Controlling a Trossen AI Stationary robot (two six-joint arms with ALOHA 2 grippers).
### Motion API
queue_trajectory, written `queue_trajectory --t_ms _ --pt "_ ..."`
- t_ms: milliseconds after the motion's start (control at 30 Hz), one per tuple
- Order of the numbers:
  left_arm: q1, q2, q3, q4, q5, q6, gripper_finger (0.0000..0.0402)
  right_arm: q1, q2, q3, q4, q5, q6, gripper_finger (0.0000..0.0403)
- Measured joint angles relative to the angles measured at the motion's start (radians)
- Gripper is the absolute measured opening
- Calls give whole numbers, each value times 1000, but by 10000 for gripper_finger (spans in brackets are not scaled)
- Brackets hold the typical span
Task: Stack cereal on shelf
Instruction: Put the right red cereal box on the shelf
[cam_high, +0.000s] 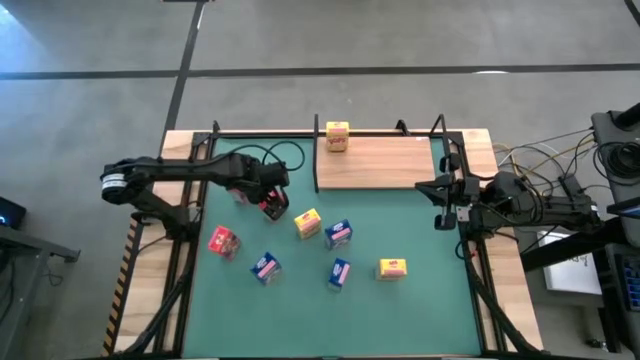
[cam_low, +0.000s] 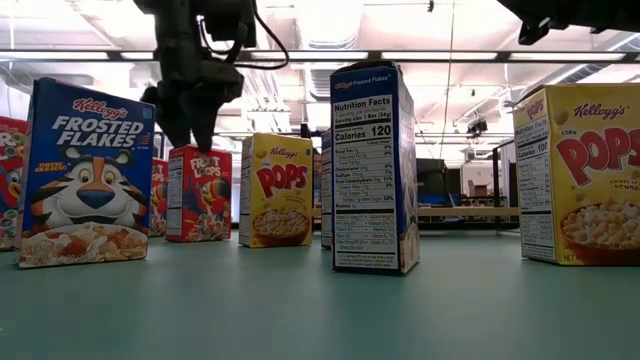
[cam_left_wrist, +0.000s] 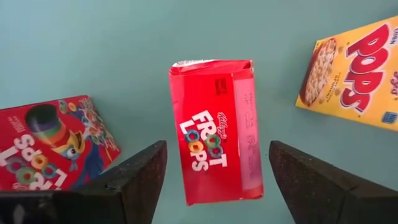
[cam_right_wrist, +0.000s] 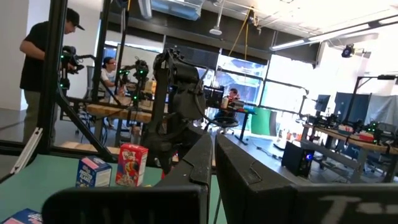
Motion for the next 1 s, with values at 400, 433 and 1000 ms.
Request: queue_trajectory --t_ms 400,433,1000 --pt "0 0 -57 60 2 -7 260 0 0 0 0 0 -5 11" --pt "0 0 -62 60 2 -9 256 0 0 0 0 0 -5 11" --pt "-2 0 -65 68 34 -12 172 0 0 0 0 1 -7 11"
